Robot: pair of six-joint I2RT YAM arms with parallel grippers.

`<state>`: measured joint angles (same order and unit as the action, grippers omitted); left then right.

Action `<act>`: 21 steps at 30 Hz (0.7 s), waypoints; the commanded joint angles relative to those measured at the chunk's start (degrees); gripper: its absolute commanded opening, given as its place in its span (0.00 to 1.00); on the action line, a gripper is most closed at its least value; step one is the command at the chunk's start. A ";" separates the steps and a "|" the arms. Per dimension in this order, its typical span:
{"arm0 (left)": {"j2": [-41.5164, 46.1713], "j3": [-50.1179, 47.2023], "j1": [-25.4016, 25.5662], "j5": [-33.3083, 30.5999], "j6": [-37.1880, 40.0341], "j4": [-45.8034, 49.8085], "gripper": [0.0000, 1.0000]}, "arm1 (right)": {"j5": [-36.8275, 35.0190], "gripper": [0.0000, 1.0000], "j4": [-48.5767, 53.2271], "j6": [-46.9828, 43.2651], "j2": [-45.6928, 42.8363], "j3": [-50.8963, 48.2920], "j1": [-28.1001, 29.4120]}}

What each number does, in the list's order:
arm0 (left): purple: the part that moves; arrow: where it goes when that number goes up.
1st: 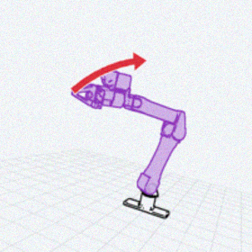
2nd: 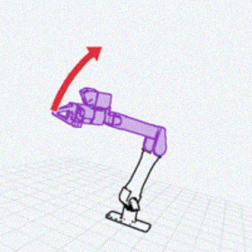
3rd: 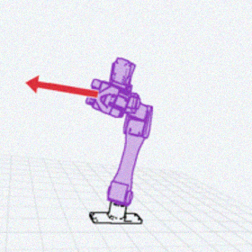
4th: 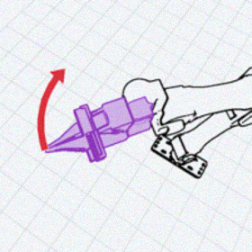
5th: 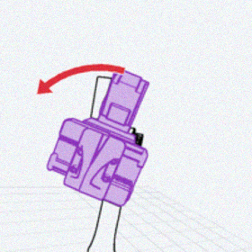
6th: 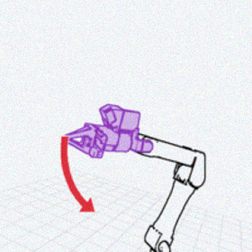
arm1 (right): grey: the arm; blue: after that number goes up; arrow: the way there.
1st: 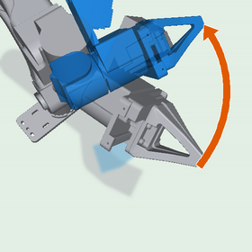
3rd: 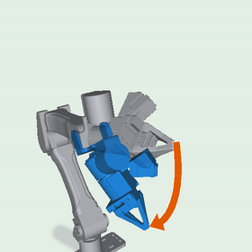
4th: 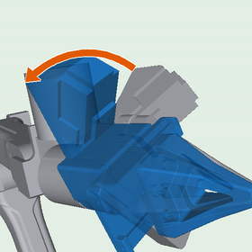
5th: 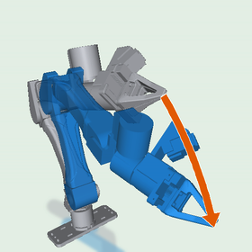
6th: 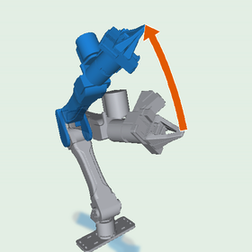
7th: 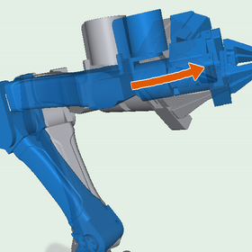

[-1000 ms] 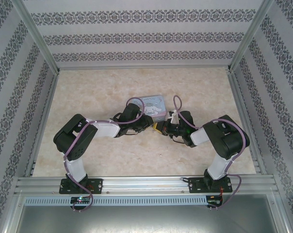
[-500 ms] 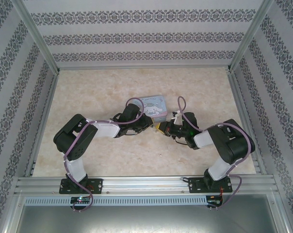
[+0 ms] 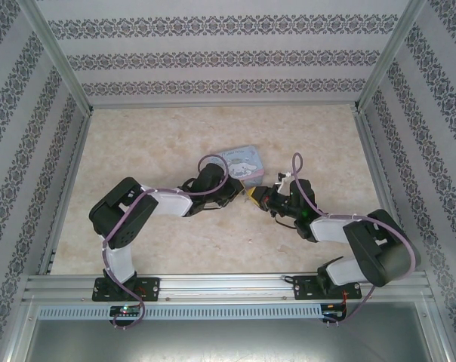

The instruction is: Unlock a padlock with a key

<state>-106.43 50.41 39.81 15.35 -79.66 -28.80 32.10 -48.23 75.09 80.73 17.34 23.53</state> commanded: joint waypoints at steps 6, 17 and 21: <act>-1.63 -5.16 1.07 -13.23 -9.81 -15.56 0.00 | -3.62 0.00 -3.37 2.60 2.88 -0.69 0.65; -2.93 -8.87 2.35 -17.98 -13.16 -27.93 0.00 | -1.99 0.00 -11.89 6.04 9.47 1.70 1.34; -3.43 -9.35 2.77 -18.45 -14.46 -29.89 0.00 | -1.91 0.00 -16.82 8.43 13.20 1.99 1.87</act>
<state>-109.08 41.80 41.67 -1.41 -90.94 -52.51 29.63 -58.04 81.28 92.01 18.17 24.67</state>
